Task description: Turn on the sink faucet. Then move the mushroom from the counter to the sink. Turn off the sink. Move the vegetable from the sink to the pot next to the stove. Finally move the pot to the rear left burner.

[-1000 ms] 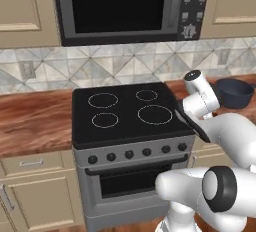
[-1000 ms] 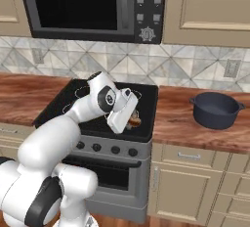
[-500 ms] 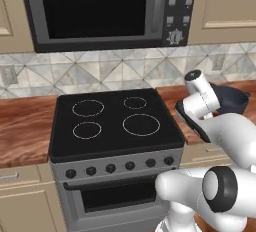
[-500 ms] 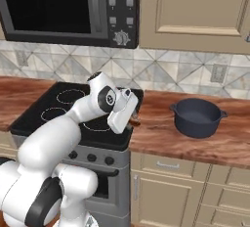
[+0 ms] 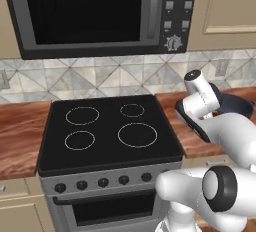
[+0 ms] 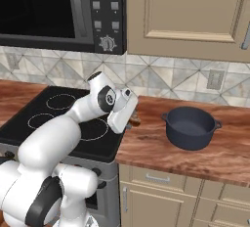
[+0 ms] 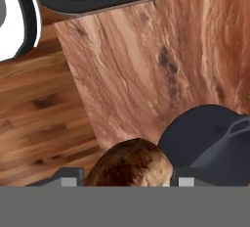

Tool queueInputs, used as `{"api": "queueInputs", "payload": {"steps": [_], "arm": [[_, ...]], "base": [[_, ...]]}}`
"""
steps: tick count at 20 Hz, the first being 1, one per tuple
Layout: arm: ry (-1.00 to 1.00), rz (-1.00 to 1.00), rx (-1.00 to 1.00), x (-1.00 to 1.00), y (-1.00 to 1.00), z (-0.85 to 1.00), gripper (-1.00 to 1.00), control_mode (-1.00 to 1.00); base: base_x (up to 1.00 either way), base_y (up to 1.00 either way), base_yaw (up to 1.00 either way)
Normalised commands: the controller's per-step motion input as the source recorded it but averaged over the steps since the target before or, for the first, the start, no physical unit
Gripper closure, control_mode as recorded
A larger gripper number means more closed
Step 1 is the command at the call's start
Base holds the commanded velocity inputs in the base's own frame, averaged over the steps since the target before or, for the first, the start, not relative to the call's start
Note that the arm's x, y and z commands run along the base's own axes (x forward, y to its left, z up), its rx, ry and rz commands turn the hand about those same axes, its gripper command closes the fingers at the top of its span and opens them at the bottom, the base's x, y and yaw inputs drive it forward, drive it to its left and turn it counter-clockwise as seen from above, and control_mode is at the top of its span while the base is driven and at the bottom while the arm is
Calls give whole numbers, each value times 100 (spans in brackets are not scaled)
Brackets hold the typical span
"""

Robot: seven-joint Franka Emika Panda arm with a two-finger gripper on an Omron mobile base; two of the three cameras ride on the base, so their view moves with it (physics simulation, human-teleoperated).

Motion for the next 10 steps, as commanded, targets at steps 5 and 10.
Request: {"api": "queueInputs", "payload": {"steps": [5,10], "arm": [[0,2,1,2,-3,-1,100,-100],[0,7,1,0,-1,0,100,-100]], "base": [[21,-25,5],[0,0,0]]}}
